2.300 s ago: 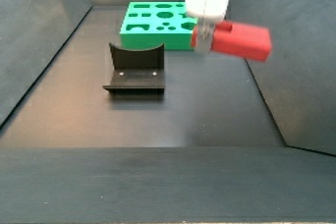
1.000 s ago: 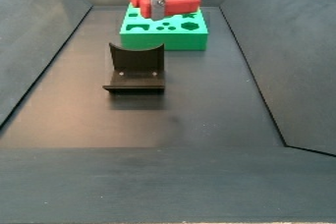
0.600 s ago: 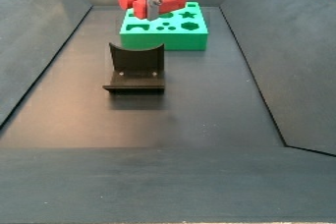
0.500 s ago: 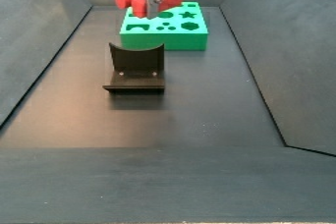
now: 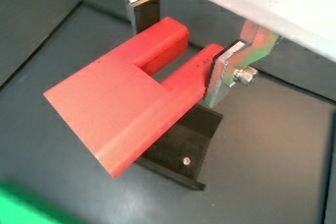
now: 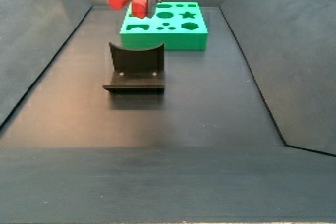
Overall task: Pick up the square-circle object. Move up. Place the square-circle object on the fixture. Regrasp the square-circle object. Move to above the board. Insert the square-circle object.
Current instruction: Place the square-circle object on the fixture.
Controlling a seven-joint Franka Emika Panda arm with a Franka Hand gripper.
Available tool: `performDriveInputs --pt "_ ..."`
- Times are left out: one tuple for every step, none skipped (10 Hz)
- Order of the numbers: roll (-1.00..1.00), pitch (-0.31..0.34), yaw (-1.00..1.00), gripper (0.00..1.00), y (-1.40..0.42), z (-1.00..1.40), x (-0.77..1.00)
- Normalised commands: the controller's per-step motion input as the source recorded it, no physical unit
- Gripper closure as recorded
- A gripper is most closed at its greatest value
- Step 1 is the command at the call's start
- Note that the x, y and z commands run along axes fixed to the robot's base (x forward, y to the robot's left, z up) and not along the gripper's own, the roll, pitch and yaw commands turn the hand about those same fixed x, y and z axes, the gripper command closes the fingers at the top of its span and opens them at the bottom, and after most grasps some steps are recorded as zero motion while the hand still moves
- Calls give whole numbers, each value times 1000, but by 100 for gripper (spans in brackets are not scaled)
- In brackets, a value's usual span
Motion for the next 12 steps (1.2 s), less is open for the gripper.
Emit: performDriveInputs --pt "-771 417 1000 100 38 -1 86" --pt "-836 520 1000 100 41 -3 88" --pt "-849 698 817 100 43 -10 91" --pt "-743 694 624 100 42 -9 89" --pt "-520 637 265 100 42 -2 92" --pt "-381 570 83 100 35 -8 88" --pt "-291 476 -43 100 31 0 86" --pt "-220 387 -118 100 35 -4 76" --pt "-148 288 -159 100 34 6 72" --pt "-109 234 -163 100 31 3 72" --pt "-88 203 -163 100 31 7 74" --pt "-1000 49 -209 100 63 -1000 103"
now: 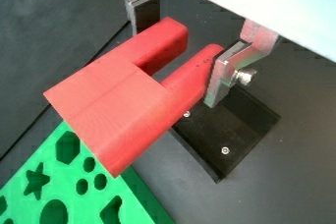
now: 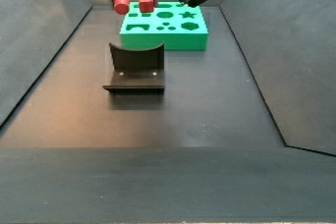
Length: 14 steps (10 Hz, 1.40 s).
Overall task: Pick up the square-circle object. Move up. Place the square-circle object on the fixture. Regrasp the square-circle object. Move to above the board. Insert the square-circle object.
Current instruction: Place the square-circle object on the fixture.
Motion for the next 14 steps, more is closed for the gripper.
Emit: performDriveInputs --pt "-1000 40 -207 100 65 -1000 105" --pt "-1000 27 -206 100 78 -1000 118" --pt "-1000 28 -206 100 76 -1000 123" --pt "-976 10 -209 100 83 -1000 132" --pt "-861 -2 -193 100 87 -1000 137" --pt "-628 -16 -151 100 95 -1000 147" --pt "-450 -22 -127 100 102 -1000 158" --pt "-267 -19 -94 100 101 -1000 170" --pt "-220 -22 -81 100 102 -1000 173" --pt "-176 -19 -65 100 112 -962 170" --pt "-151 -18 -54 100 96 -774 150" --pt "-130 -15 -42 100 65 -545 114" --pt "-124 -20 -40 100 56 -438 97" --pt "-88 -10 -25 100 53 -370 61"
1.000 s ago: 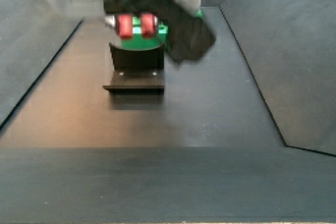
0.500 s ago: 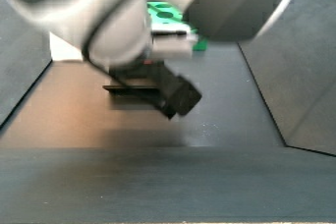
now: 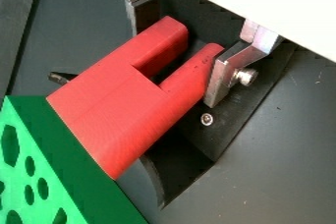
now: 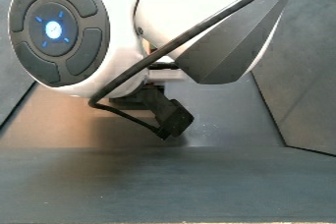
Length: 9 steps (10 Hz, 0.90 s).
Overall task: Pick up the square-circle object. Move up. Place the square-circle object on the fixture. Regrasp the square-circle object. Move to above the board. Insert the square-circle object.
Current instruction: Place the square-circle object on the fixture, then regrasp the square-circle object.
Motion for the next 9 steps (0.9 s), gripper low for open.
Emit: performDriveInputs --pt "0 0 0 100 -500 -167 0" --pt "0 0 0 0 0 0 0" --pt "-28 1 -43 0 0 1000 0" --pt "-25 4 -38 0 0 1000 -5" --pt "-2 9 -22 0 0 1000 -22" --pt "31 10 -9 0 -8 1000 -28" --pt "49 16 -2 0 -4 1000 -40" --pt "53 21 1 0 -4 920 -43" --pt "57 33 4 0 -4 694 -38"
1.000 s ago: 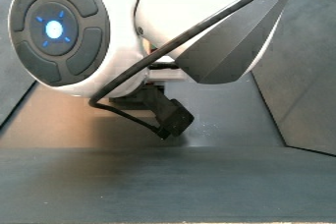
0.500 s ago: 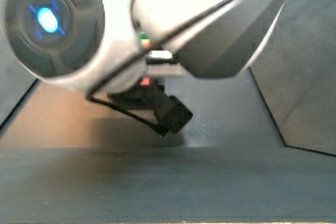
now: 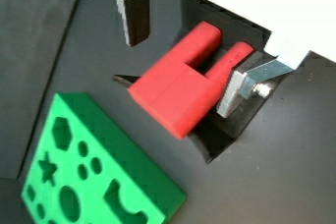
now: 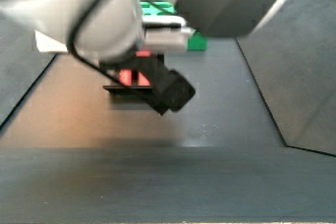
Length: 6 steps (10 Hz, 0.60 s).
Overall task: Pick up the square-circle object. Move up. Place the square-circle object on the fixture. Regrasp the square-circle object. Move to above the board. Insert the square-circle object.
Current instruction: Regrasp the square-circle object.
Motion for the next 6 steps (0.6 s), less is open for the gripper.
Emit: performDriveInputs --pt "57 38 4 0 -5 519 -36" --pt "53 43 -2 0 -1 342 -36" --pt "1000 60 27 0 -877 1000 -90" --pt "1000 57 27 0 -971 1000 -93" --pt "1000 46 26 0 -999 1000 -118" --pt "1000 40 25 0 -1000 977 -140"
